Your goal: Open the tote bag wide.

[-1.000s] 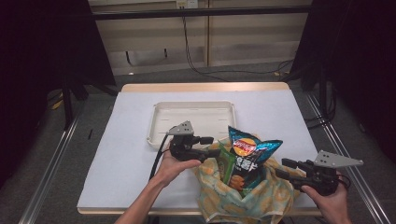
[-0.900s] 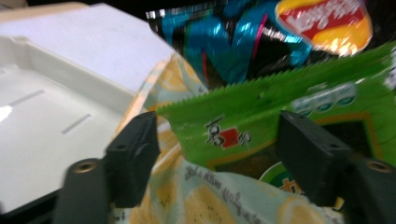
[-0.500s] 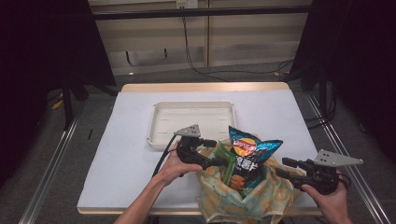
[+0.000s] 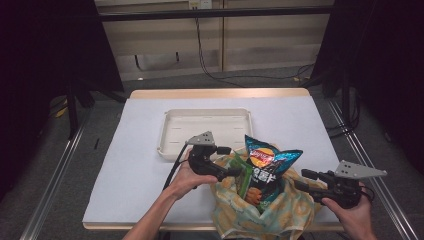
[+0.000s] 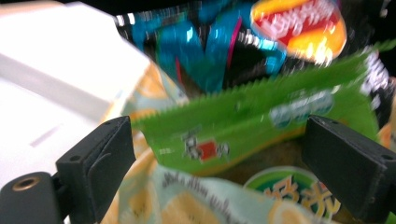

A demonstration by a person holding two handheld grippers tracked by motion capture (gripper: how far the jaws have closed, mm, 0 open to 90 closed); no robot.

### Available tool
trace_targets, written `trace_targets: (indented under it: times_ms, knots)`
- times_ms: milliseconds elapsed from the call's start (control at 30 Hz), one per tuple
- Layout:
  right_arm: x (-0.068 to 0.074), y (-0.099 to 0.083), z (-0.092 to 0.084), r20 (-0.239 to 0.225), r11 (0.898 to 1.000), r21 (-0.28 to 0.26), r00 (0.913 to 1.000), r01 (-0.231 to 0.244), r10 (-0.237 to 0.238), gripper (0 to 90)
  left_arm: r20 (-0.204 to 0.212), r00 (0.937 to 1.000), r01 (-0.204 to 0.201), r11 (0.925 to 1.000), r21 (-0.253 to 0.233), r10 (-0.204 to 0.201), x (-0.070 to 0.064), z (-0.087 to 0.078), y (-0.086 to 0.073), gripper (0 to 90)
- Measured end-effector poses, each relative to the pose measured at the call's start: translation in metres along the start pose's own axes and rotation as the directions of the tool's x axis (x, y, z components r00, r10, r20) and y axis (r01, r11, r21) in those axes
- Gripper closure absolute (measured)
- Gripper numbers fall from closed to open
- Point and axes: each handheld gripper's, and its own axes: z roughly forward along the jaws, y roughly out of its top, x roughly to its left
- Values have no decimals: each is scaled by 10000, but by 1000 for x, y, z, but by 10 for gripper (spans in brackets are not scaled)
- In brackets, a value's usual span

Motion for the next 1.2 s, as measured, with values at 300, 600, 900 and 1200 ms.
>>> trace_targets:
  times_ms: [300,600,900,1200]
  knots:
    - [0,1,0,34,10000,-34,10000,62,-62,483,26,9915,-1298,9900,-543,1302,-19,-7,22,317]
    - [0,0,-1,72,10000,-50,10000,11,-10,475,756,9807,-1775,9832,-425,1804,-19,1,25,549]
    - [0,0,1,36,10000,-2,10000,35,-35,461,1429,9703,-1918,9807,-371,1952,-16,6,29,658]
    - [2,2,-2,54,9999,-139,10000,-29,30,454,1531,9714,-1826,9832,-81,1816,-18,2,29,900]
